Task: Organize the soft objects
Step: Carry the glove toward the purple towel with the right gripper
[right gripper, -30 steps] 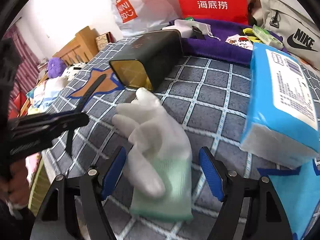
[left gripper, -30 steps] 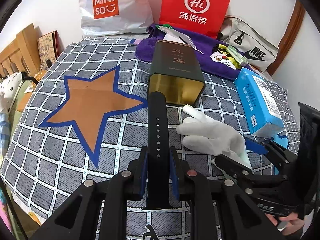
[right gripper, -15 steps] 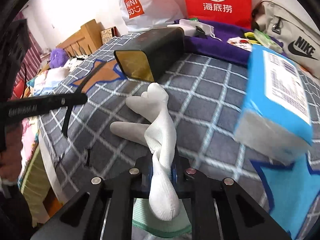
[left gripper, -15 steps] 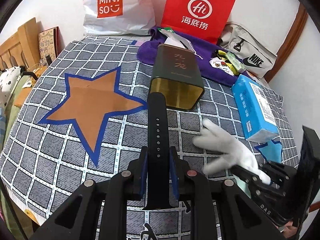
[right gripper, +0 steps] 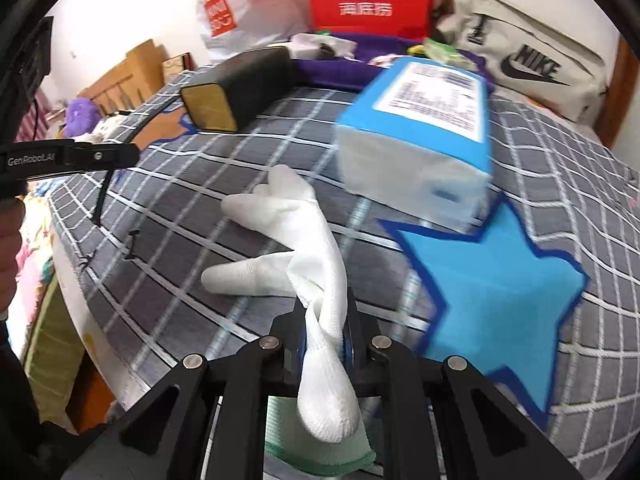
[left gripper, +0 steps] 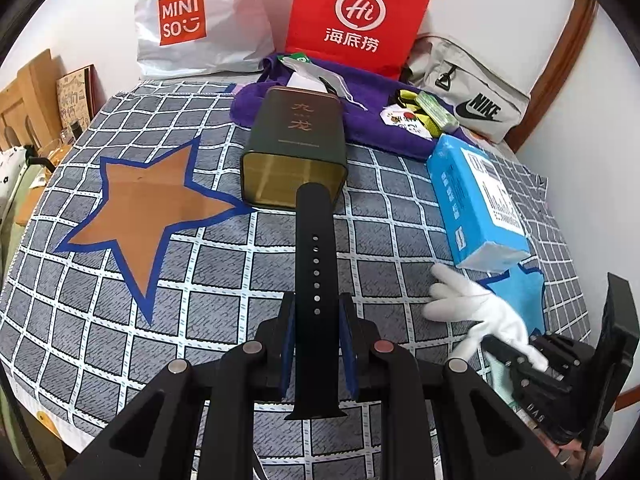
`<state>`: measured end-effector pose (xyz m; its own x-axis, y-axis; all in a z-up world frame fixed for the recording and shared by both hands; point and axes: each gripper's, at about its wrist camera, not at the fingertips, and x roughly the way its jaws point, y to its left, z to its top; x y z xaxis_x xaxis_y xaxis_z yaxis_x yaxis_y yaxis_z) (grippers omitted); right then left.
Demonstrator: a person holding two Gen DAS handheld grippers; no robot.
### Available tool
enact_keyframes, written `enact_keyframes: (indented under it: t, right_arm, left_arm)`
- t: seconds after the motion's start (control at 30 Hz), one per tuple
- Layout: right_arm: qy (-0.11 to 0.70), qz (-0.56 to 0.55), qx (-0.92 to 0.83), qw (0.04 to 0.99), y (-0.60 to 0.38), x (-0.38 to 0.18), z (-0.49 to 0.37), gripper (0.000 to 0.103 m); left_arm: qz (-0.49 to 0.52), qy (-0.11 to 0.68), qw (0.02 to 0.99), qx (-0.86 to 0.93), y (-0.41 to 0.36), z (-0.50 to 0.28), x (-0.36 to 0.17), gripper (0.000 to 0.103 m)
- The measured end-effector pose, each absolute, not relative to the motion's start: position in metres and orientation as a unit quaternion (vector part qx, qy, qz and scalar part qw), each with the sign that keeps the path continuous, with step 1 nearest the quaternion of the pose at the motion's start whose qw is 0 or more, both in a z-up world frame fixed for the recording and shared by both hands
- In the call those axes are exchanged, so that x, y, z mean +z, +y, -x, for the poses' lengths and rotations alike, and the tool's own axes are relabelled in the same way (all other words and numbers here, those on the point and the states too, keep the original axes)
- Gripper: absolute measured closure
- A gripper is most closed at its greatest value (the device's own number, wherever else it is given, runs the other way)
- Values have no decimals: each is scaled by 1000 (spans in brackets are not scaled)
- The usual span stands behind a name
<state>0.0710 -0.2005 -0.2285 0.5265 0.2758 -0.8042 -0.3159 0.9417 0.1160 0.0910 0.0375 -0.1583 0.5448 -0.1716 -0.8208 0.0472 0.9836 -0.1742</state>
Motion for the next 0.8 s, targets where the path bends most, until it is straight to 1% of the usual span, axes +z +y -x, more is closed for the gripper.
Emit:
enact_keyframes:
  t: [0.4, 0.6, 0.8]
  right_arm:
    - [458, 0, 130, 879, -230, -218, -66, 89]
    - [445, -10, 121, 887, -237, -198, -64, 89]
    - [414, -7, 126, 901, -236, -167, -59, 89]
  left_arm:
    - [55, 474, 876, -71, 24, -92, -147, 83]
    - [49, 468, 879, -74, 18, -92, -136, 83]
    - [44, 457, 885, -75, 15, -94, -120, 83]
